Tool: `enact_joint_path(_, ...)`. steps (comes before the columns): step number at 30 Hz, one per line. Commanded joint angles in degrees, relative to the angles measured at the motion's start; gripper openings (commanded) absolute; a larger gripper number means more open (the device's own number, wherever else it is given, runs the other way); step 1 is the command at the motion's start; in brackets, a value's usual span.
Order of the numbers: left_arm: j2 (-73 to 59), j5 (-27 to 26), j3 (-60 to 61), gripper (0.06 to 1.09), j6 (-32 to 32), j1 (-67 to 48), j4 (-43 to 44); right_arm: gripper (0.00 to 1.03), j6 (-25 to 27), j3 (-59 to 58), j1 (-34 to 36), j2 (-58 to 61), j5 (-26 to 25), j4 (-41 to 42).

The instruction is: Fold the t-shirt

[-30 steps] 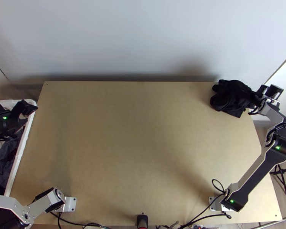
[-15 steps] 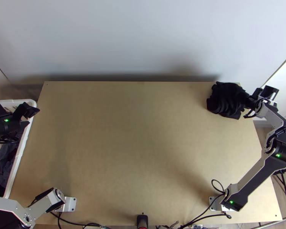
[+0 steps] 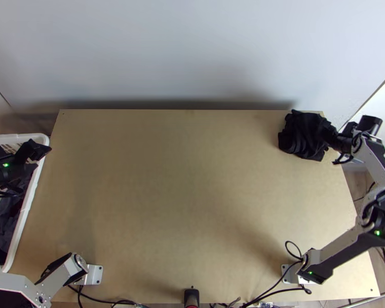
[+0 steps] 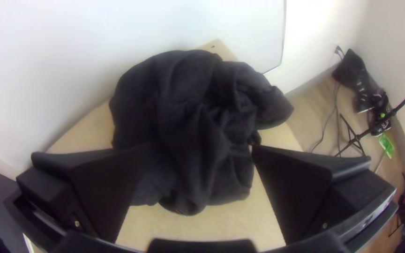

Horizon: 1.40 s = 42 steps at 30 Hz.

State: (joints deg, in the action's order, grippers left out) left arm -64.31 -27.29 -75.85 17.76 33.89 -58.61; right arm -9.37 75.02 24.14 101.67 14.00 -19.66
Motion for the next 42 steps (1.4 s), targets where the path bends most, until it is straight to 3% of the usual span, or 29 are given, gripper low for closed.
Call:
enact_joint_path(1,0.59,-1.45,-1.84,1.04,0.00,0.21,-0.80,0.99,3.13,-4.54,2.14,-9.65,1.12,-3.72)
enact_joint_path(6,2.35,-2.24,0.18,1.04,-0.80,-0.23,-2.21,0.99,3.13,-7.26,1.87,-17.47,2.44,-11.89)
enact_joint_path(16,6.92,-1.01,9.41,1.04,-4.40,-0.93,-1.16,0.98,0.14,-26.16,-12.80,-48.32,2.26,-11.37)
enact_joint_path(23,14.83,-0.05,15.56,1.04,-9.15,-0.14,0.60,0.97,-7.42,-33.80,-20.80,-68.71,-5.47,-16.11)
enact_joint_path(30,19.93,-0.13,21.89,1.04,-12.84,-0.67,3.85,0.97,-10.23,-39.87,-20.71,-81.10,-9.87,-18.66)
enact_joint_path(35,26.35,-0.13,29.80,1.04,-11.96,-0.67,12.29,0.97,-12.96,-40.13,-20.45,-87.96,-13.21,-20.33)
enact_joint_path(42,39.44,-2.24,40.35,1.04,-8.09,-1.11,26.09,0.96,-13.84,-40.22,-14.30,-97.19,-14.18,-19.63)
